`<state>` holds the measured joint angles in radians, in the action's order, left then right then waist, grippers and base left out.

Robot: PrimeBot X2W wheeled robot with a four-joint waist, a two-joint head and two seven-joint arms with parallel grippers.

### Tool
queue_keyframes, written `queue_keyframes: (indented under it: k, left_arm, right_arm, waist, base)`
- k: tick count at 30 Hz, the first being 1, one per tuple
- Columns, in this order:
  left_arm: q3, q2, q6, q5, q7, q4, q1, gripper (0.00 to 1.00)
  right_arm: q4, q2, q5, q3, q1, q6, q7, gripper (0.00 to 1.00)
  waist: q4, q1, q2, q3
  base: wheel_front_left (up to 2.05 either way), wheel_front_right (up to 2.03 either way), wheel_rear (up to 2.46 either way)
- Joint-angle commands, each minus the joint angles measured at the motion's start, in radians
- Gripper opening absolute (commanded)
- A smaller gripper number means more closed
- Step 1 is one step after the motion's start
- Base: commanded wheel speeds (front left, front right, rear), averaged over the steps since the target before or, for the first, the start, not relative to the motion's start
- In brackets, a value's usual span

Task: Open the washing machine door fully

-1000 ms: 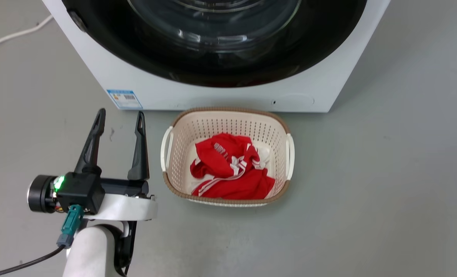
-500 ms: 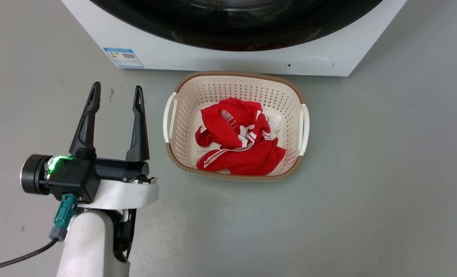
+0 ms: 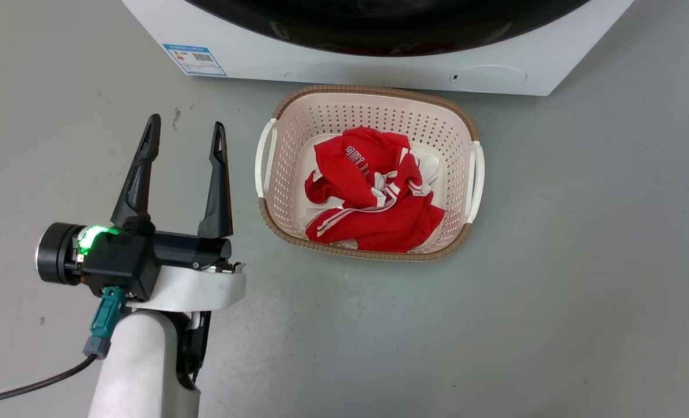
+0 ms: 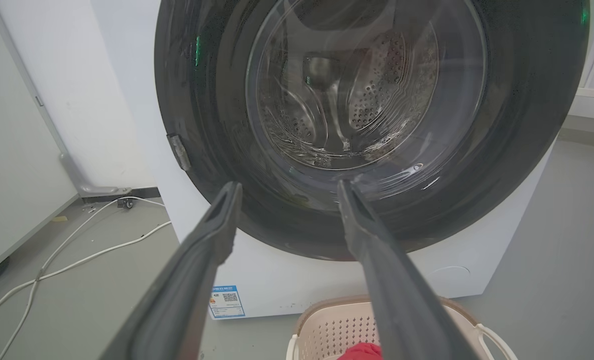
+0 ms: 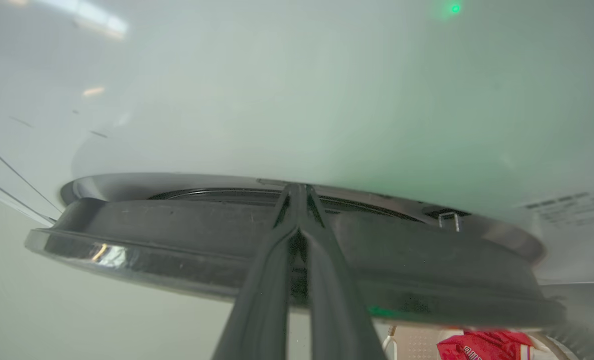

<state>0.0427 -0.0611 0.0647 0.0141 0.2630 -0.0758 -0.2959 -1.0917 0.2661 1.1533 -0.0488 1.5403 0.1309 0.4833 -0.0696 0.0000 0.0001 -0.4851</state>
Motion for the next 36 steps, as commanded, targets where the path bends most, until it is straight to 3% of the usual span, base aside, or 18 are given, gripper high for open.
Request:
queue_keyframes:
  k: [1,14,21,36]
  left_arm:
    - [0.003,0.0,-0.004,-0.007,0.003,0.004,-0.014,1.0]
    - [0.027,0.003,-0.019,0.0,0.003,0.024,0.02,1.0]
    - [0.028,0.004,-0.021,0.007,0.003,0.055,0.067,1.0]
    - [0.035,0.008,-0.026,0.024,0.003,0.098,0.194,1.0]
  right_arm:
    - [-0.001,-0.05,0.032,0.009,0.008,0.001,0.042,0.0]
    - [0.092,-0.035,0.114,0.05,-0.15,0.0,0.287,0.0]
    - [0.18,-0.075,0.147,0.04,-0.279,0.0,0.409,0.0]
    - [0.389,-0.194,0.229,-0.003,-0.624,0.0,0.564,0.0]
  waist:
    - [0.0,0.0,-0.0001,0.001]
    - [0.012,0.0,-0.0001,0.077]
    - [0.014,0.0,-0.0001,0.177]
    - [-0.01,0.0,-0.0001,0.385]
  base:
    - [0.0,0.0,0.0]
    - [0.0,0.0,0.0]
    - [0.0,0.0,0.0]
    - [0.0,0.0,0.0]
